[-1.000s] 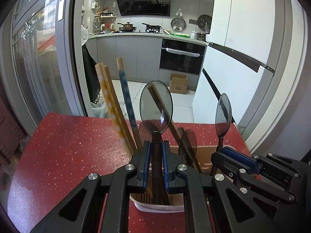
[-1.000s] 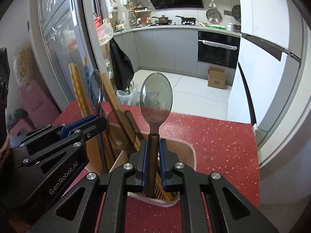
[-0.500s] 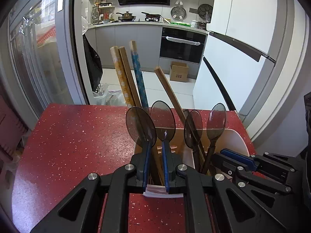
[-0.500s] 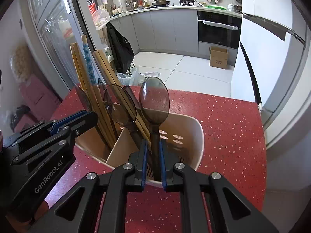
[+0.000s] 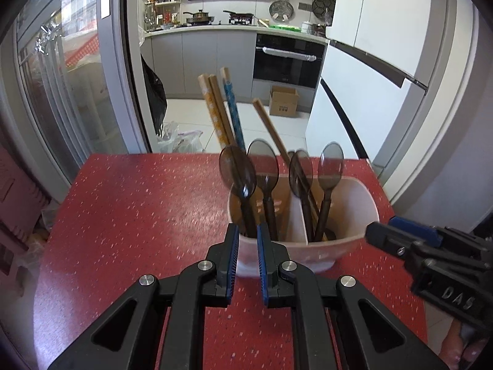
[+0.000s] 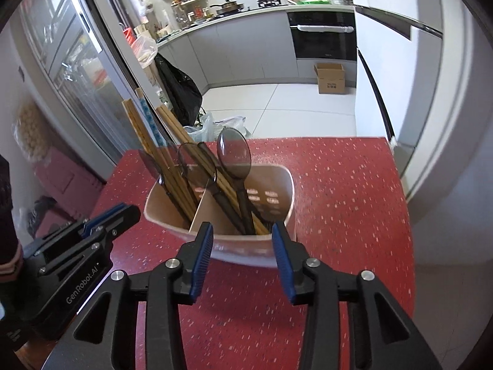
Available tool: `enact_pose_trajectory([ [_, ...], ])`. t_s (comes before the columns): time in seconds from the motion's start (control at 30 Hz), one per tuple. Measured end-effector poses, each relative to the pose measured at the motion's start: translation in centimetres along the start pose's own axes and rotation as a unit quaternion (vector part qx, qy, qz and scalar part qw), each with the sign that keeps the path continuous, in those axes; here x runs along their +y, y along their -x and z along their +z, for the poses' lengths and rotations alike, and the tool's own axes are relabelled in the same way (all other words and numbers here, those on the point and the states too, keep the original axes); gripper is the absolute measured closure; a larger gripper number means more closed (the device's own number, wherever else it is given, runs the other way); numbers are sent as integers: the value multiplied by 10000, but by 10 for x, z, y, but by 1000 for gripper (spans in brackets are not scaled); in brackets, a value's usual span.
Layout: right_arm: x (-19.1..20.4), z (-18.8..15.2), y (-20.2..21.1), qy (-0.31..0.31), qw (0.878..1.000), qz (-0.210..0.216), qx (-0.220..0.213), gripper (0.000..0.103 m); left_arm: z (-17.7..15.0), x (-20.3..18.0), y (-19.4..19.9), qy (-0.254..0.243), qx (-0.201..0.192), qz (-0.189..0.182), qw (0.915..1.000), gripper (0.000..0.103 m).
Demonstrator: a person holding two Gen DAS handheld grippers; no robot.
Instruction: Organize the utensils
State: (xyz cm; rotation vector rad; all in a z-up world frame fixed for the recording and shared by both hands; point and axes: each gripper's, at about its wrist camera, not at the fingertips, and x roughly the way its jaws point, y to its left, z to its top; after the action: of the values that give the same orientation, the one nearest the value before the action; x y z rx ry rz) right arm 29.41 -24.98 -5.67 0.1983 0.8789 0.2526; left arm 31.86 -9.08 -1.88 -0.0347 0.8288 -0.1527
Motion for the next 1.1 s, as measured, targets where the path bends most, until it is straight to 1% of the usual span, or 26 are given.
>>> enact_pose_trajectory([
  [0.1, -3, -13, 9, -145, 9998, 29, 148, 54, -13, 8, 9, 71, 215, -29, 9997, 62],
  [0.23, -7, -35, 14, -319, 9986, 21, 417, 52, -32, 14, 17, 82, 459, 10, 9989, 62],
  [0.4, -11, -63, 13, -557, 9947, 14, 869, 51, -56, 18, 24, 63, 721, 30, 9974, 62],
  [0.43, -12, -69, 13, -607, 9936, 27, 949, 50, -62, 19, 26, 45, 766, 36, 9970, 48],
  [0.47, -12, -73, 13, -639, 9930, 34, 988, 49, -66, 19, 28, 36, 796, 56, 9968, 28],
  [0.5, -13, -79, 13, -679, 9919, 44, 1073, 48, -69, 20, 31, 62, 802, 114, 9967, 0],
  [0.53, -13, -82, 12, -701, 9912, 46, 1121, 48, -72, 22, 37, 103, 717, 194, 9972, 0],
  [0.57, -14, -87, 12, -730, 9904, 46, 1175, 47, -75, 24, 43, 102, 643, 177, 9977, 0],
  [0.6, -16, -91, 12, -751, 9897, 48, 1217, 46, -77, 24, 44, 73, 700, 174, 9974, 0],
  [0.67, -18, -100, 10, -823, 9867, 81, 1396, 38, -82, 27, 45, 72, 785, 242, 9966, 0],
  [0.77, -19, -109, 6, -997, 9821, 231, 1581, 31, -87, 31, 47, 99, 868, 333, 9956, 0],
  [0.8, -18, -111, 6, -1030, 9815, 259, 1595, 24, -89, 33, 48, 105, 889, 359, 9953, 0],
  [0.83, -19, -114, 7, -1077, 9810, 287, 1588, 21, -89, 34, 48, 106, 906, 390, 9951, 0],
  [0.93, -18, -119, 11, -1145, 9817, 283, 1496, 20, -93, 38, 48, 72, 918, 516, 9944, 0],
  [0.97, -18, -119, 12, -1164, 9817, 279, 1480, 17, -94, 38, 47, 39, 929, 556, 9941, 0],
  [1.0, -18, -120, 12, -1194, 9817, 280, 1458, 13, -94, 37, 47, 22, 938, 550, 9941, 0],
  [1.03, -18, -122, 13, -1221, 9819, 269, 1425, 0, -96, 38, 48, 25, 933, 545, 9941, 0],
  [1.1, -17, -122, 14, -1214, 9832, 216, 1345, 0, -97, 39, 49, 29, 937, 518, 9943, 0],
])
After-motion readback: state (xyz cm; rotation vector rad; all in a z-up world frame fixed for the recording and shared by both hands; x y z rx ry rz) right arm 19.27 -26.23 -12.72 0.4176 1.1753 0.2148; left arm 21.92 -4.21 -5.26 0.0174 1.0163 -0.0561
